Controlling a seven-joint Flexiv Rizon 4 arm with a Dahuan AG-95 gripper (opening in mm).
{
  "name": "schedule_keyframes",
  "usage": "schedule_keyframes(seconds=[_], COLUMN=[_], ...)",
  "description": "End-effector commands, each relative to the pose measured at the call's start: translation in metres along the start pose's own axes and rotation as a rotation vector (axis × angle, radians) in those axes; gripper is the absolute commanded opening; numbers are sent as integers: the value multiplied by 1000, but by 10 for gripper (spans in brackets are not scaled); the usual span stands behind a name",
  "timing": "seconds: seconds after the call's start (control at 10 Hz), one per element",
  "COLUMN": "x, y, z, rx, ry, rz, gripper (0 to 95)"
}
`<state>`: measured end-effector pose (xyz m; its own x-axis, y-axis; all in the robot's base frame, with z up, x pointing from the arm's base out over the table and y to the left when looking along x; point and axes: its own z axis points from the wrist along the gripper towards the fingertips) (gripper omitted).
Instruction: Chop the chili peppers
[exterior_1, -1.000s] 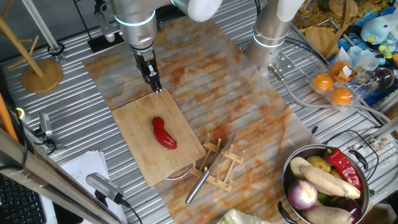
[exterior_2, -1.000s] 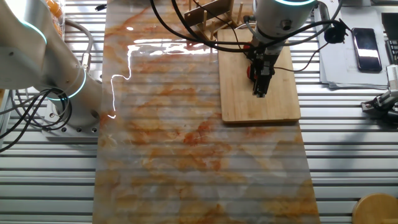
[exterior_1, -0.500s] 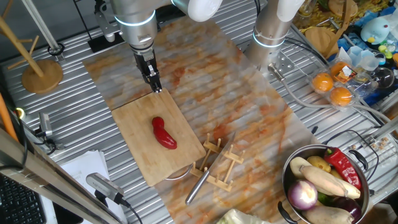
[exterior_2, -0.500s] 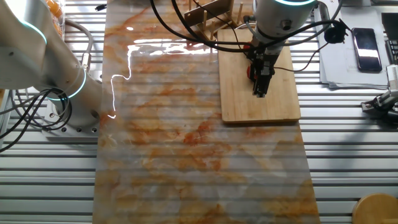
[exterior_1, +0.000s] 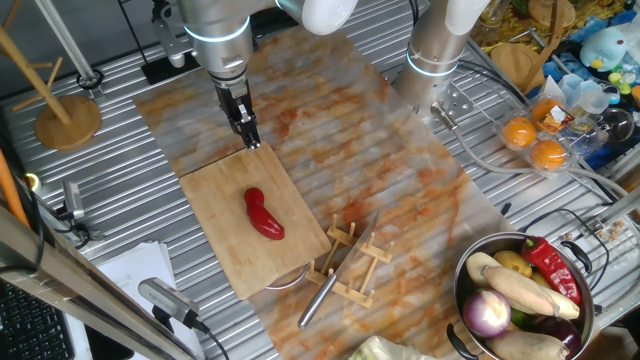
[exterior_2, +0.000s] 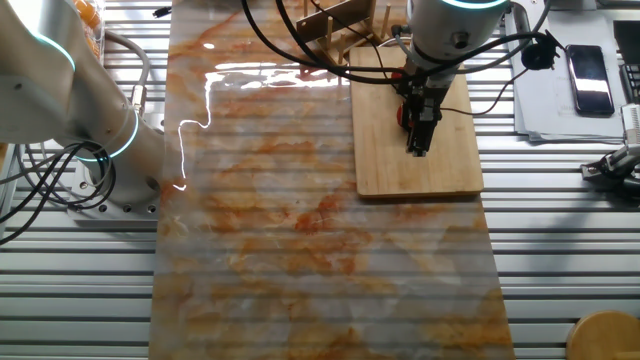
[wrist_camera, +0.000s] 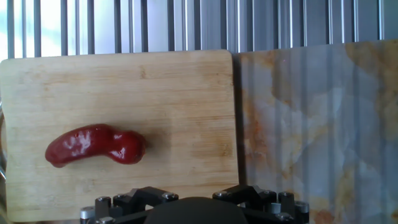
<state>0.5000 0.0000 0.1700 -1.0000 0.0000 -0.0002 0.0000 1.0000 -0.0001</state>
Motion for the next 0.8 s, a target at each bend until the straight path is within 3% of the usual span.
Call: schedule_keyframes(seconds=[0.1,0.8], x=[0,0], y=[0,6], z=[0,4], rx=[-22,-13], ry=[130,136], rz=[-201,-195], gripper=[0,0])
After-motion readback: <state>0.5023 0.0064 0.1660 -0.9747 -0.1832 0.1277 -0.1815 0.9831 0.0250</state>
